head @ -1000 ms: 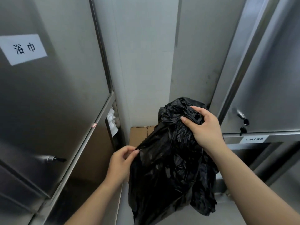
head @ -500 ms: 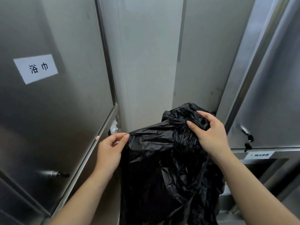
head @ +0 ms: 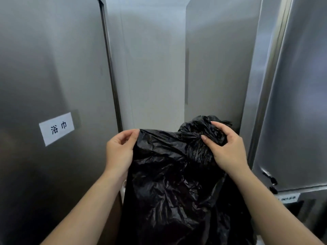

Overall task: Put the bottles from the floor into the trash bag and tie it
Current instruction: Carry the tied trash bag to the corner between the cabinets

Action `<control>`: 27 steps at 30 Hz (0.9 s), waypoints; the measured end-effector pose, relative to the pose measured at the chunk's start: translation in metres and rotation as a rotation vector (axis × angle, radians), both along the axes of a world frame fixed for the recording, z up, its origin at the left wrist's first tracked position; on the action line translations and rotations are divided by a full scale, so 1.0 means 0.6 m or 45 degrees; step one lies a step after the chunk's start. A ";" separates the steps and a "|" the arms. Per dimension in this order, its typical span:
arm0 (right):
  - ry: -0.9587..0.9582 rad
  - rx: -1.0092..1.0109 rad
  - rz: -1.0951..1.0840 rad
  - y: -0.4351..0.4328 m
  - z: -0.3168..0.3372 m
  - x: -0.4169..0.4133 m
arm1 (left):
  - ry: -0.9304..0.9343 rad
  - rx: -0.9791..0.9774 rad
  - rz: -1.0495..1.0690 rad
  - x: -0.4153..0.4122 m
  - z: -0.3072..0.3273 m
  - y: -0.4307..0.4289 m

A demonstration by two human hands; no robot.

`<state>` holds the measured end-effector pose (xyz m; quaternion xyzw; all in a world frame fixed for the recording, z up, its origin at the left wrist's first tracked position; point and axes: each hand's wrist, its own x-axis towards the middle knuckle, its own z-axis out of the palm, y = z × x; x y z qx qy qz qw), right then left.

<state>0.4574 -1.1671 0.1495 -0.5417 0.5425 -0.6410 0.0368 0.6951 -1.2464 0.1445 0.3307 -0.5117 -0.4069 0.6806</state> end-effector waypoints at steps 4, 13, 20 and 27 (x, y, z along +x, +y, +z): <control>0.062 -0.126 0.008 -0.011 0.037 0.013 | 0.001 -0.063 -0.019 -0.002 0.052 -0.034; 0.158 -0.234 0.064 -0.088 0.106 0.029 | -0.007 -0.089 -0.015 -0.029 0.146 -0.127; 0.127 -0.209 0.175 -0.212 0.124 0.032 | -0.149 -0.163 0.040 -0.058 0.184 -0.222; 0.084 -0.240 0.179 -0.371 0.161 0.003 | -0.165 -0.223 0.081 -0.088 0.233 -0.358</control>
